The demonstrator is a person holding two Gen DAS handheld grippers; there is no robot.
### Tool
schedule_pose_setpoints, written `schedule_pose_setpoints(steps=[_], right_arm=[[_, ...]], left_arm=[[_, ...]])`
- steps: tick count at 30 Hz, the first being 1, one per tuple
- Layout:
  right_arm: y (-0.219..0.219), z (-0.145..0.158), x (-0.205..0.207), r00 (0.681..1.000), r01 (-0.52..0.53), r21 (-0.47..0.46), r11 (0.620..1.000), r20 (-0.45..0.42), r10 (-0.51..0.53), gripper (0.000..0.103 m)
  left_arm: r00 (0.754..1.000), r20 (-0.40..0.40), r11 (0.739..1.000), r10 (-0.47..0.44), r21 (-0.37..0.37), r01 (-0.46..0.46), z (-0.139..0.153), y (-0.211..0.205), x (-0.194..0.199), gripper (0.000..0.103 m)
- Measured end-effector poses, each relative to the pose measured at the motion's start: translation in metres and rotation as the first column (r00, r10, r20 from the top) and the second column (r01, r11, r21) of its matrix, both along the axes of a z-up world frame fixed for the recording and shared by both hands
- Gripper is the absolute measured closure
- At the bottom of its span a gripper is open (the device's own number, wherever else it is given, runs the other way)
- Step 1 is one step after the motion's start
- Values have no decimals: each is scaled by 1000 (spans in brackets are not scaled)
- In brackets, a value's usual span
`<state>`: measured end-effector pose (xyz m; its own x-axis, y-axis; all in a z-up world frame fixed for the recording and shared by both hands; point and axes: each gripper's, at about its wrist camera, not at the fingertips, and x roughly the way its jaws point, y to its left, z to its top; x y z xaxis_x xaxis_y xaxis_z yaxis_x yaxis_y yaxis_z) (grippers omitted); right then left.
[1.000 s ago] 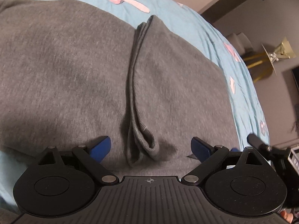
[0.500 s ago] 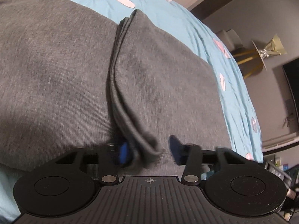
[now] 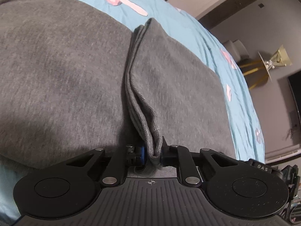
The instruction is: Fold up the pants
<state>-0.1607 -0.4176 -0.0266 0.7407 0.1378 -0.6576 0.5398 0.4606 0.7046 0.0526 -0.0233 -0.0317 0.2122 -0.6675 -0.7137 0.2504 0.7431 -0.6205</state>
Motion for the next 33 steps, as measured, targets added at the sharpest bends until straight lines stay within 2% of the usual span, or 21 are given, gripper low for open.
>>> schedule_pose_setpoints(steps=[1, 4, 6, 8, 9, 11, 12, 13, 14, 16, 17, 18, 22, 23, 24, 26, 29, 30, 31, 32, 33], right_arm=[[0, 1, -1, 1000, -5, -6, 1000, 0, 5, 91], [7, 15, -4, 999, -38, -74, 997, 27, 40, 94], [15, 31, -9, 992, -73, -143, 987, 88, 86, 95], [18, 40, -13, 981, -104, -161, 981, 144, 128, 96], [17, 40, -12, 983, -110, -177, 978, 127, 133, 96], [14, 30, -5, 992, -128, -198, 972, -12, 128, 95], [14, 22, 2, 984, -154, -194, 969, -116, 134, 89], [15, 18, 6, 976, -171, -193, 966, -171, 138, 80], [18, 21, 5, 975, -179, -203, 963, -171, 145, 79], [24, 37, 2, 971, -224, -242, 944, -143, 194, 70], [26, 45, -2, 967, -245, -262, 933, -138, 215, 67], [28, 52, -6, 963, -262, -282, 923, -133, 233, 61], [26, 75, -17, 962, -272, -350, 897, -94, 255, 61], [27, 80, -16, 964, -266, -379, 886, -88, 251, 61], [27, 81, -14, 966, -255, -416, 873, -79, 245, 61], [32, 79, -3, 970, -241, -493, 836, -85, 230, 61], [43, 61, 23, 962, -269, -578, 770, -126, 242, 61], [47, 53, 30, 955, -295, -598, 745, -155, 253, 61], [52, 45, 35, 948, -318, -612, 724, -184, 261, 61], [56, 38, 39, 939, -343, -625, 701, -217, 265, 61], [60, 33, 42, 931, -365, -634, 682, -243, 272, 58]], left_arm=[[1000, 3, 1000, 3, -1, -3, 1, 1, -1, 87], [999, 41, 999, 13, 30, -14, 7, 3, -9, 87], [995, 88, 998, 45, 38, -48, 16, 8, -18, 87], [987, 154, 998, 53, 34, -59, 23, 13, -28, 87], [988, 151, 998, 41, 48, -49, 21, 12, -30, 87], [996, 87, 991, 18, 130, -29, 5, 4, -25, 85], [998, 62, 988, 20, 154, -29, -2, 3, -23, 85], [998, 50, 990, 33, 133, -39, -2, 6, -22, 84], [998, 50, 992, 48, 117, -54, 2, 11, -21, 81], [992, 95, 985, 88, 143, -101, 12, 22, -22, 73], [987, 119, 980, 105, 155, -123, 16, 28, -23, 64], [982, 141, 976, 126, 160, -148, 20, 33, -25, 62], [962, 225, 964, 154, 179, -196, 41, 43, -23, 60], [955, 256, 961, 151, 187, -202, 46, 40, -22, 54], [948, 286, 960, 142, 196, -203, 53, 35, -21, 40], [936, 333, 962, 113, 200, -187, 61, 17, -19, 22], [927, 373, 971, 40, 206, -124, 60, -10, -18, 11], [926, 378, 965, 6, 239, -104, 56, -20, -16, 11], [924, 381, 946, -20, 307, -107, 48, -31, -14, 12], [923, 381, 918, -46, 381, -111, 40, -39, -12, 14], [925, 372, 879, -76, 463, -114, 30, -45, -9, 21]])
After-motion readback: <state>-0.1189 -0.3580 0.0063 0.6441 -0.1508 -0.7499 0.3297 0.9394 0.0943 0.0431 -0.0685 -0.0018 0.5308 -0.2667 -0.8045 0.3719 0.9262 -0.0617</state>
